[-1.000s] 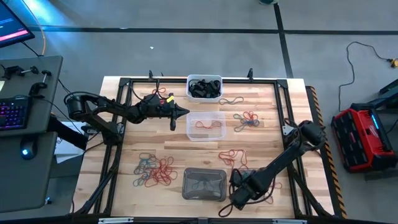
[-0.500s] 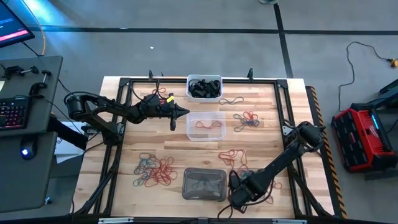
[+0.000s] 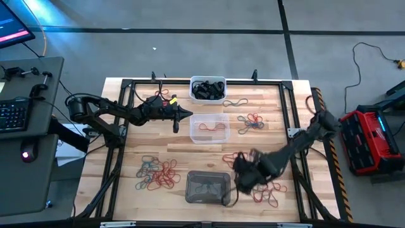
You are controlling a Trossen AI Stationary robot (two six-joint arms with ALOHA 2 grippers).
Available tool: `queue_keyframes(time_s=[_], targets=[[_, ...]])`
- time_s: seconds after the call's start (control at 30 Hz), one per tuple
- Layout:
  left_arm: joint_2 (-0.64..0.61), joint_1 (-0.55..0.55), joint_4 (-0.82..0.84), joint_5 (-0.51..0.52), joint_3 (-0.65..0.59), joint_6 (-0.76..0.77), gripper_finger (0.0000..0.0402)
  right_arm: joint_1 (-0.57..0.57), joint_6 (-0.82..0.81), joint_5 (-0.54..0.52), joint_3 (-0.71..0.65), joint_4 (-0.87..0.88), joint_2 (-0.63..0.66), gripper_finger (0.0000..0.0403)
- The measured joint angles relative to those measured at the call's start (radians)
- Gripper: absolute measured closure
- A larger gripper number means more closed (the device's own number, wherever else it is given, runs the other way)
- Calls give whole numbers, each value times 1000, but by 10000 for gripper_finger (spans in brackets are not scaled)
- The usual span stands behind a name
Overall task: Sort rubber bands into baskets
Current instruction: Put the black rubber band into the white bin
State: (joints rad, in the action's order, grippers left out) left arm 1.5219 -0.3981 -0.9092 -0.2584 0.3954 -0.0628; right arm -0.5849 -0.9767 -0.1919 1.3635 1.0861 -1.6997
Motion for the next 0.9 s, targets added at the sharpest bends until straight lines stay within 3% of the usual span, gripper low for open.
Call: queue_keyframes(time_s=[0.2,0.3,0.53,0.77,0.9], targets=[[0,0,0,0,0,-6,402,175,176,-151,-46,7,118,402],[0,0,0,2,0,-10,401,287,255,-175,-66,-11,163,402],[0,0,0,3,0,-13,402,541,466,-173,-98,-85,190,402],[0,0,0,4,0,-15,401,770,670,-162,-103,-284,187,403],[0,0,0,4,0,-26,401,885,744,-44,-103,-437,172,403]])
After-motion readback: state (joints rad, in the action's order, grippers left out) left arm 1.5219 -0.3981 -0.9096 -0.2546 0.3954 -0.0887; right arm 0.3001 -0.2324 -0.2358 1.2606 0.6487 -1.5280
